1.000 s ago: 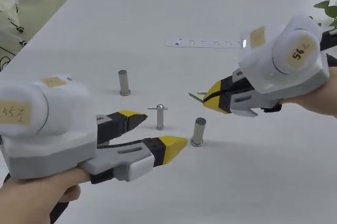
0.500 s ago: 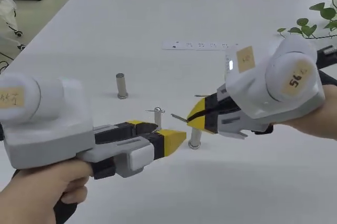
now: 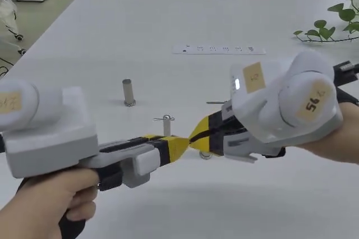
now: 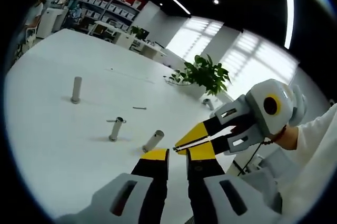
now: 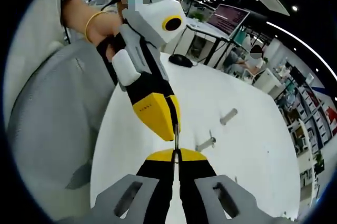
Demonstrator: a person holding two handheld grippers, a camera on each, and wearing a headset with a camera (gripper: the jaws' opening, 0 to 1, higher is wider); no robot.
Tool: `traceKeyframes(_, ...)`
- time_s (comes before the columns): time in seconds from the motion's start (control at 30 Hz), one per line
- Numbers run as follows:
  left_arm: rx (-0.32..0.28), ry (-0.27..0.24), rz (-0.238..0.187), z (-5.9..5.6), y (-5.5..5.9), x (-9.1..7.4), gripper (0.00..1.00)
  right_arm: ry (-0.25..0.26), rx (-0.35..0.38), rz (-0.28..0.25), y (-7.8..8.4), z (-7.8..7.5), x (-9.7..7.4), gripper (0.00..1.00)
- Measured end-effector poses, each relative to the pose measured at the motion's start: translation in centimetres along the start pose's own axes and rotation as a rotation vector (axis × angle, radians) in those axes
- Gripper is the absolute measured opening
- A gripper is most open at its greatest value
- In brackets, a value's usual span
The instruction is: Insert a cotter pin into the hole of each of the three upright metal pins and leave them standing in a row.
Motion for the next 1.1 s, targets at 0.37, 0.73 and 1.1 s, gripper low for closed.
traceKeyframes(0.37,-0.022,0.0,-0.003,0.0,0.1,-0.1,0.01,-0.011,-0.003,-0.017,-0.7,0.8,0.0,0.02)
traceKeyframes(0.73,0.085,0.006,0.002,-0.2,0.3,-0.3,0.01,-0.016,0.024,-0.028,-0.6,1.0,0.2,0.03)
traceKeyframes(1.1,0.155,0.016,0.025,-0.2,0.6,-0.4,0.0,-0.094,0.252,-0.103,0.2,0.9,0.0,0.1)
Point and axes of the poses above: the centre of the closed fingertips' face, and the gripper's own axes: x roughly forward along the fingers, z roughly to its left, y roughly out of its underside, the point moved 3 cm from there along -x, roughly backward along the fingers, and after that the axes turned 3 degrees about x, right-handed, at the moved point
